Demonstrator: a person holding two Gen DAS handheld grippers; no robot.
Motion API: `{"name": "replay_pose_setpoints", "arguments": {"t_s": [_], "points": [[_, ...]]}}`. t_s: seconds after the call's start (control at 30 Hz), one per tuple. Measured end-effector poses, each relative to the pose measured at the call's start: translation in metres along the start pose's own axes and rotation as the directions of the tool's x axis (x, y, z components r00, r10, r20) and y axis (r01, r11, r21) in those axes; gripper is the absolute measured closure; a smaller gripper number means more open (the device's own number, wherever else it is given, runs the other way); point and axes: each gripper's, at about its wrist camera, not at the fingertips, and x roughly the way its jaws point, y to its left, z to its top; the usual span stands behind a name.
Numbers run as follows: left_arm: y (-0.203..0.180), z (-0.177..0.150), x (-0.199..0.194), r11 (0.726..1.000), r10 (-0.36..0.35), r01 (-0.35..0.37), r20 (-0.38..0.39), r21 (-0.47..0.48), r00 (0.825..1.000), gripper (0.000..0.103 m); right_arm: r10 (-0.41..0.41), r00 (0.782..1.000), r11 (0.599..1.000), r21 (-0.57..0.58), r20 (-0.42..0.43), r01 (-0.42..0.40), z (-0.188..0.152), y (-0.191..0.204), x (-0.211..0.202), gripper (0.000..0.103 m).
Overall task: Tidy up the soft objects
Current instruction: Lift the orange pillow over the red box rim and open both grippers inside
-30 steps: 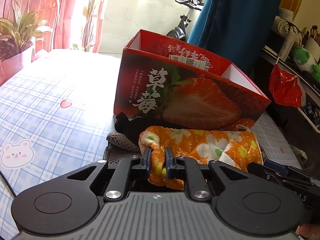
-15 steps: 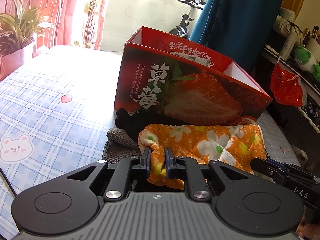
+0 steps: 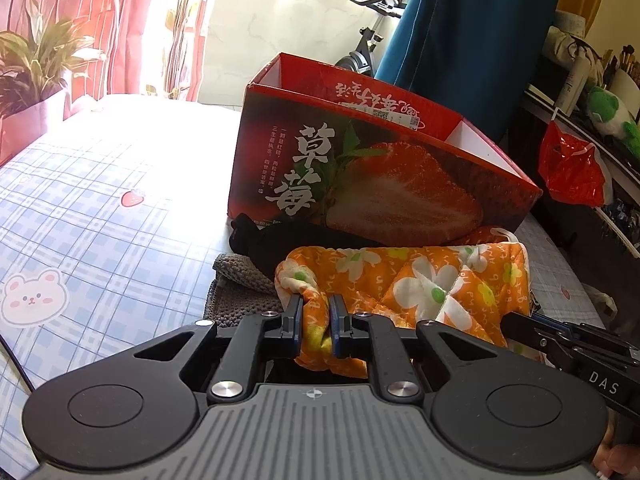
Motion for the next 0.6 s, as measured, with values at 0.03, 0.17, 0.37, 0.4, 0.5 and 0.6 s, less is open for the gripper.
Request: {"name": "replay_pose_setpoints", "arguments": {"t_s": [0.03,0.17,0.37,0.4,0.5,0.6], "points": [[0.000,0.000,0.001,1.000,-0.001,0.001,-0.003,-0.001,1.000,0.088,0.003,1.000,1.000,0.003,-0.002,-0.003,0.000,-0.001,0.001,0.093],[0.001,0.000,0.002,1.000,-0.002,0.002,-0.007,-0.007,1.000,0.088,0.008,1.000,1.000,0.011,-0.002,-0.008,-0.002,0.000,0.001,0.093],[0.001,0.000,0.002,1.000,-0.003,0.003,-0.001,-0.009,1.000,0.088,0.010,1.000,1.000,0.010,0.002,-0.010,-0.003,-0.001,0.001,0.093],[0.001,0.001,0.001,1.000,-0.005,0.005,0.003,-0.011,1.000,0.088,0.011,1.000,1.000,0.010,0.006,-0.011,-0.003,-0.001,0.000,0.093],[0.003,0.004,-0.007,1.000,-0.012,0.013,0.032,-0.014,0.999,0.091,0.020,0.999,1.000,0.016,0.035,-0.020,-0.001,-0.002,-0.004,0.093],[0.004,0.014,-0.019,0.999,-0.030,0.032,0.084,-0.013,0.996,0.091,0.039,0.996,0.999,0.020,0.077,-0.040,0.006,-0.004,-0.012,0.094]]}}
